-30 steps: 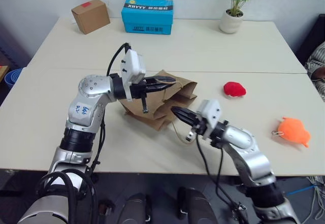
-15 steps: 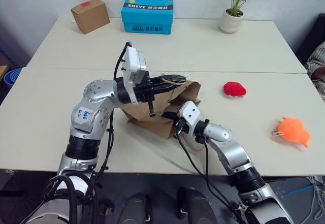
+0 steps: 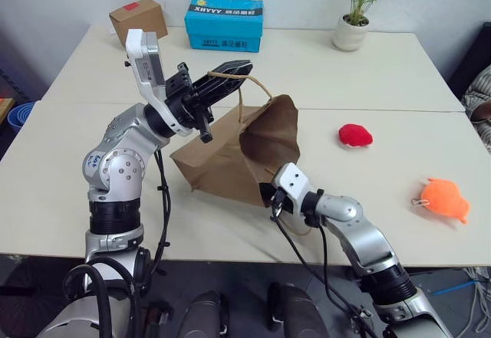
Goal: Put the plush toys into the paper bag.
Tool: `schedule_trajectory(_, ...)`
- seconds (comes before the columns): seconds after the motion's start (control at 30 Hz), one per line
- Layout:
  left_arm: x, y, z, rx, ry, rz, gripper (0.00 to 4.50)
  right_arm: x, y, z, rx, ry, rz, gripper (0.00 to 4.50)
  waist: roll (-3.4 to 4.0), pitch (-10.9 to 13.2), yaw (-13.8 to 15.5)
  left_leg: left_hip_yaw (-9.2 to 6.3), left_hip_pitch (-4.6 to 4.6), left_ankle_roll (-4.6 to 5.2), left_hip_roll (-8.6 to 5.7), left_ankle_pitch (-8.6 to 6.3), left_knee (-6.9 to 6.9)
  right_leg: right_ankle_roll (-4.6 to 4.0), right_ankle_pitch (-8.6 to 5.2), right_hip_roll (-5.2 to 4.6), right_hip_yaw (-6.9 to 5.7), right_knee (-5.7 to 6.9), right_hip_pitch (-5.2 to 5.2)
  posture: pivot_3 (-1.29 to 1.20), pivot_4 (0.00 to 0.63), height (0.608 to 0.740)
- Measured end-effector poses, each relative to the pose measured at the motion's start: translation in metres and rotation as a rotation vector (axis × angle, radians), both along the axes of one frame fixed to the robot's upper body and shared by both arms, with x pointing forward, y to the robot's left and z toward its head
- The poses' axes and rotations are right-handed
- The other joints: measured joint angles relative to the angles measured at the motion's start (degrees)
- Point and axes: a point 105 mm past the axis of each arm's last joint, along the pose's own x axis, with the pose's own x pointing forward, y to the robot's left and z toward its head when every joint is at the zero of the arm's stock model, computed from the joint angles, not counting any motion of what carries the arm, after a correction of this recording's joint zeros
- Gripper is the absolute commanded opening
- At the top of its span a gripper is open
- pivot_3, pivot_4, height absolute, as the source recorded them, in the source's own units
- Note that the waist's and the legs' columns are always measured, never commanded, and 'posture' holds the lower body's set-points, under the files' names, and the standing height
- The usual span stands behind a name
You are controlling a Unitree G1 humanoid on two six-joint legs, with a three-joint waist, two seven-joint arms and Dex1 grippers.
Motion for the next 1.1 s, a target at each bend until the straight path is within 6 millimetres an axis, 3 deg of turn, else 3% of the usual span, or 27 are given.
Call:
schedule_trajectory(0.13, -0.009, -0.013, -0.013, 0.039, -0.003, -0.016, 0.0, -0.012, 0.008, 0.002, 0.11, 0.03, 0.04, 0.56, 0.0, 0.0, 0.02, 0.01, -0.01, -0.01, 0.0, -0.01, -0.04, 0.0, 0.0, 0.01, 0.02, -0.05, -0.01, 0.0, 0.15, 0.74)
schedule_trajectory(0.23, -0.008, -0.023, -0.032, 0.063, 0.042, -0.008, 0.0, -0.02, 0.009, 0.019, 0.187, 0.001, 0.071, 1.59, 0.0, 0.0, 0.18, 0.0, -0.01, 0.0, -0.02, 0.0, -0.02, 0.0, 0.0, 0.0, 0.02, -0.04, 0.0, 0.0, 0.15, 0.74)
schedule_trajectory(0.33, -0.003, -0.023, -0.046, 0.093, 0.045, 0.042, 0.0, -0.031, -0.018, 0.043, 0.242, -0.079, 0.066, 2.6, 0.0, 0.0, 0.53, -0.02, -0.03, 0.03, -0.06, -0.02, -0.03, 0.01, 0.01, 0.0, 0.01, -0.08, 0.01, 0.0, 0.15, 0.74)
schedule_trajectory(0.4, -0.001, -0.022, -0.049, 0.101, 0.044, 0.061, 0.0, -0.04, -0.046, 0.058, 0.246, -0.125, 0.02, 3.34, -0.03, -0.01, 0.76, -0.01, -0.03, 0.06, -0.04, -0.05, -0.02, 0.03, 0.01, -0.01, 0.01, -0.12, 0.03, 0.0, 0.15, 0.74)
schedule_trajectory(0.5, -0.002, -0.025, -0.05, 0.117, 0.015, 0.067, 0.0, -0.061, -0.081, 0.06, 0.256, -0.106, -0.053, 4.33, -0.02, -0.01, 1.49, -0.04, -0.04, 0.05, -0.01, -0.06, -0.11, 0.02, 0.01, -0.01, 0.0, -0.24, 0.04, 0.0, 0.15, 0.74)
schedule_trajectory(0.57, -0.001, -0.024, -0.051, 0.125, 0.009, 0.077, 0.0, -0.07, -0.104, 0.061, 0.269, -0.107, -0.127, 4.46, -0.03, -0.01, 1.58, -0.03, -0.04, 0.06, -0.01, -0.06, -0.09, 0.03, 0.02, 0.01, 0.0, -0.25, 0.06, 0.0, 0.15, 0.74)
schedule_trajectory(0.7, -0.002, -0.026, -0.055, 0.16, -0.004, 0.061, 0.0, -0.097, -0.168, 0.066, 0.258, -0.138, -0.388, 4.46, -0.02, -0.01, 1.74, -0.04, 0.01, 0.14, -0.02, -0.1, -0.1, 0.05, 0.03, 0.0, 0.01, -0.38, 0.16, 0.0, 0.15, 0.74)
schedule_trajectory(0.83, 0.0, -0.023, -0.058, 0.185, -0.007, 0.061, 0.0, -0.146, -0.228, 0.033, 0.207, -0.055, -0.679, 4.46, -0.01, -0.02, 1.83, -0.04, 0.04, 0.14, -0.01, -0.14, -0.19, 0.05, 0.03, 0.03, 0.02, -0.55, 0.18, 0.0, 0.15, 0.74)
schedule_trajectory(0.97, 0.001, -0.024, -0.055, 0.191, -0.024, 0.061, 0.0, -0.176, -0.251, 0.012, 0.171, -0.02, -0.857, 4.46, 0.02, -0.03, 1.14, 0.16, 0.24, 0.14, 0.02, -0.27, -0.2, 0.09, 0.05, -0.03, 0.2, -0.5, 0.18, 0.0, 0.15, 0.74)
schedule_trajectory(1.1, 0.001, -0.025, -0.051, 0.193, -0.038, 0.058, 0.0, -0.17, -0.258, 0.016, 0.119, -0.051, -0.913, 4.46, 0.1, -0.08, 0.56, 0.17, 0.31, 0.08, 0.03, -0.28, -0.19, 0.07, 0.04, -0.04, 0.37, -0.43, 0.16, 0.0, 0.15, 0.74)
